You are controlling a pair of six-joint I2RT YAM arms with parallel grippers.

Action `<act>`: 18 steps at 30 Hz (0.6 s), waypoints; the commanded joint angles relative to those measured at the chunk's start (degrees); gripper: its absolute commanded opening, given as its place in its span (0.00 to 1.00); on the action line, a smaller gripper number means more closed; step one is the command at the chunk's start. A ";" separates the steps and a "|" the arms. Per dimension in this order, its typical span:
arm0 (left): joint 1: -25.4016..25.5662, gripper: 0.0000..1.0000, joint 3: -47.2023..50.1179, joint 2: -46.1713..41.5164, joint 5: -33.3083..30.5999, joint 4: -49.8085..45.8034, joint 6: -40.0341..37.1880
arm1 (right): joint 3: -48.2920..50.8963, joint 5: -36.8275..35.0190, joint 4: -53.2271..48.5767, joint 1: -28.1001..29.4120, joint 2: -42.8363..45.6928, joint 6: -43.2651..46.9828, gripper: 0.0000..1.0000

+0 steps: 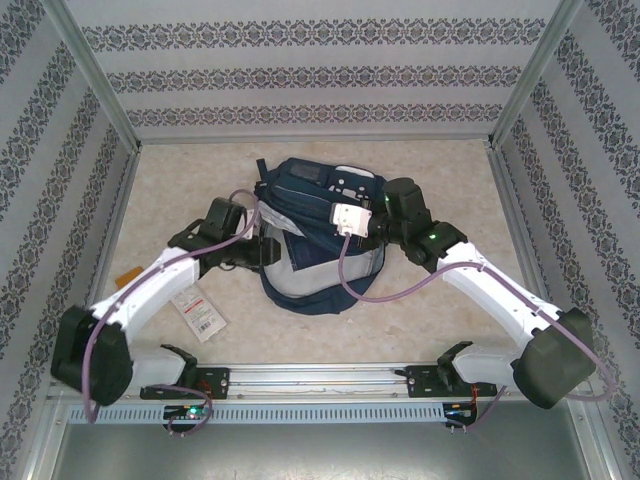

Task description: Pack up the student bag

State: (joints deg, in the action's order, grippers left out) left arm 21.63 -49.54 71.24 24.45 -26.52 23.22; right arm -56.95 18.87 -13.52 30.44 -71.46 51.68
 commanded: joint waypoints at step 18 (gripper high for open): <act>0.05 0.70 -8.20 -5.28 14.00 -7.88 -57.94 | -1.36 11.97 -0.40 -5.04 -0.34 -2.67 0.00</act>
State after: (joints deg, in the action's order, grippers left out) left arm 21.63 -57.06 63.66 32.95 -32.45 -16.38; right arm -57.23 26.70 -16.53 25.93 -72.23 50.48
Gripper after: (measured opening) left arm 0.671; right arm 0.045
